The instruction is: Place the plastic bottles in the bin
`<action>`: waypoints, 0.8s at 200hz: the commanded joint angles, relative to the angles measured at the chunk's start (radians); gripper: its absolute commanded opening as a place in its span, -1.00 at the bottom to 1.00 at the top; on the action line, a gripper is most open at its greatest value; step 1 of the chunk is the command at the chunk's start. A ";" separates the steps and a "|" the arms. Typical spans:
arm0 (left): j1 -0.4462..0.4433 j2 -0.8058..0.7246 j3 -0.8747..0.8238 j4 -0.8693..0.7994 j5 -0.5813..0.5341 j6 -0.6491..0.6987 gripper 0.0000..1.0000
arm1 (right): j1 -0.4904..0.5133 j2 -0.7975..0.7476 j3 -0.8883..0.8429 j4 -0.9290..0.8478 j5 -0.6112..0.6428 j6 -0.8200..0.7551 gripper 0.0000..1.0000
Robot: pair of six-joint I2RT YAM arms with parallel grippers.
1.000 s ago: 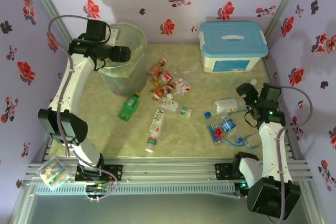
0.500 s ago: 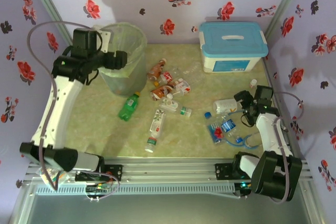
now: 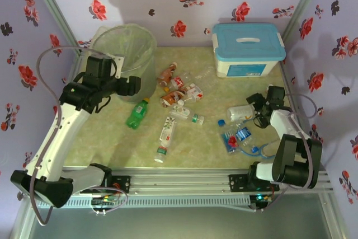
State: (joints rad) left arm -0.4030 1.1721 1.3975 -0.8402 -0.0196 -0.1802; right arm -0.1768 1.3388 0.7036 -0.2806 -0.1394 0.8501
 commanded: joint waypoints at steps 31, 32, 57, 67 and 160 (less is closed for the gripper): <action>-0.047 0.020 -0.010 0.034 -0.025 -0.030 0.78 | 0.061 0.128 0.075 0.077 0.048 0.021 0.95; -0.048 0.021 -0.010 0.034 -0.025 -0.030 0.78 | 0.062 0.132 0.077 0.076 0.049 0.021 0.95; -0.056 0.016 -0.017 0.032 -0.024 -0.033 0.79 | 0.074 0.200 0.112 0.075 0.047 0.003 0.93; -0.057 0.014 -0.018 0.030 -0.027 -0.036 0.79 | 0.076 0.219 0.120 0.075 0.046 0.001 0.89; -0.090 0.065 0.030 0.042 -0.028 -0.057 0.80 | 0.079 0.146 0.116 0.090 0.046 -0.023 0.37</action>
State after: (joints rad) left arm -0.4721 1.2144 1.3865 -0.8219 -0.0315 -0.2127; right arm -0.1036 1.5448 0.7986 -0.1905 -0.1104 0.8459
